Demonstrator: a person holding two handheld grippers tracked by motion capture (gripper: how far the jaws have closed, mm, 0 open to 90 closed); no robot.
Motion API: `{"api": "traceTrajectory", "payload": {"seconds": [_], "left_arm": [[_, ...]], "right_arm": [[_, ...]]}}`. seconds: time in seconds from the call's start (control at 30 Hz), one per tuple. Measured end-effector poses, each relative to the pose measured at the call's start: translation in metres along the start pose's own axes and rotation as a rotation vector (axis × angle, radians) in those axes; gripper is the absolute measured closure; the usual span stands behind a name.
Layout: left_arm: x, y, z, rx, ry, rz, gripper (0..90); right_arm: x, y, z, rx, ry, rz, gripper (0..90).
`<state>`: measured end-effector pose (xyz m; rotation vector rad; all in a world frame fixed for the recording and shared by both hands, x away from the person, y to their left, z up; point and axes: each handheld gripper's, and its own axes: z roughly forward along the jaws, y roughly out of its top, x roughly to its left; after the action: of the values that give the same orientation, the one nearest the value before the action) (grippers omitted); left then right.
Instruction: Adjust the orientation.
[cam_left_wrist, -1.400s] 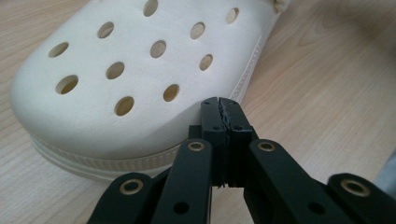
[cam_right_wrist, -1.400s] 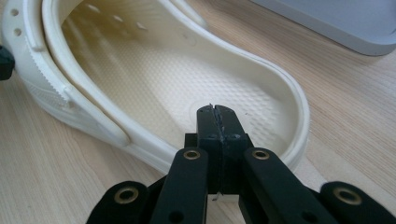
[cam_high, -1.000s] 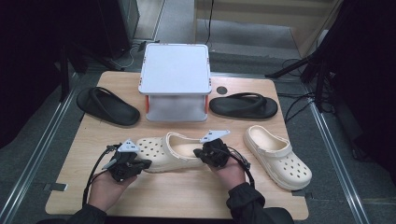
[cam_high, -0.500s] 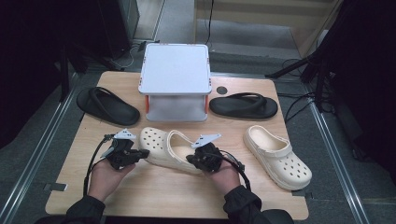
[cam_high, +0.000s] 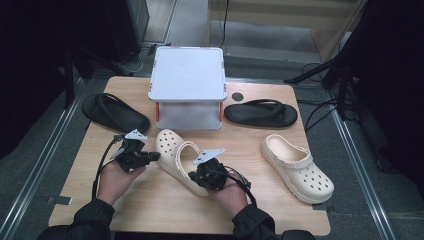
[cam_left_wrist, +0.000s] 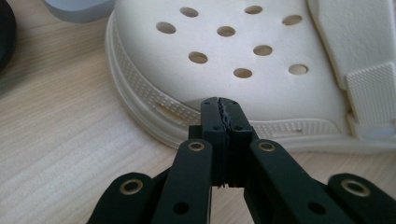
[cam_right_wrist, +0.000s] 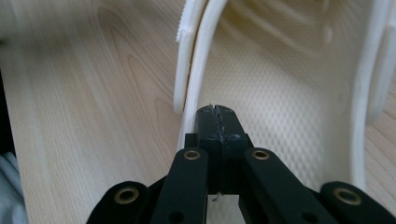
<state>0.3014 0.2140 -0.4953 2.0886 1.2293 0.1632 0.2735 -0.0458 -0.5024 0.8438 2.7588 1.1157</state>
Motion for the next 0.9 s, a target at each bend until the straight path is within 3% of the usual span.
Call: {"api": "traceTrajectory", "payload": {"seconds": [0.17,0.43,0.9], "left_arm": [[0.004,0.007,0.003,0.007,0.005,0.005,89.8],[0.009,0.021,0.011,0.02,-0.001,0.025,89.8],[0.011,0.034,0.025,0.009,-0.026,0.042,89.8]], "right_arm": [[0.009,0.007,0.006,0.016,-0.012,-0.022,90.0],[0.018,0.016,0.015,-0.004,-0.01,-0.027,90.0],[0.027,0.026,0.019,-0.038,0.02,0.008,90.0]]}}
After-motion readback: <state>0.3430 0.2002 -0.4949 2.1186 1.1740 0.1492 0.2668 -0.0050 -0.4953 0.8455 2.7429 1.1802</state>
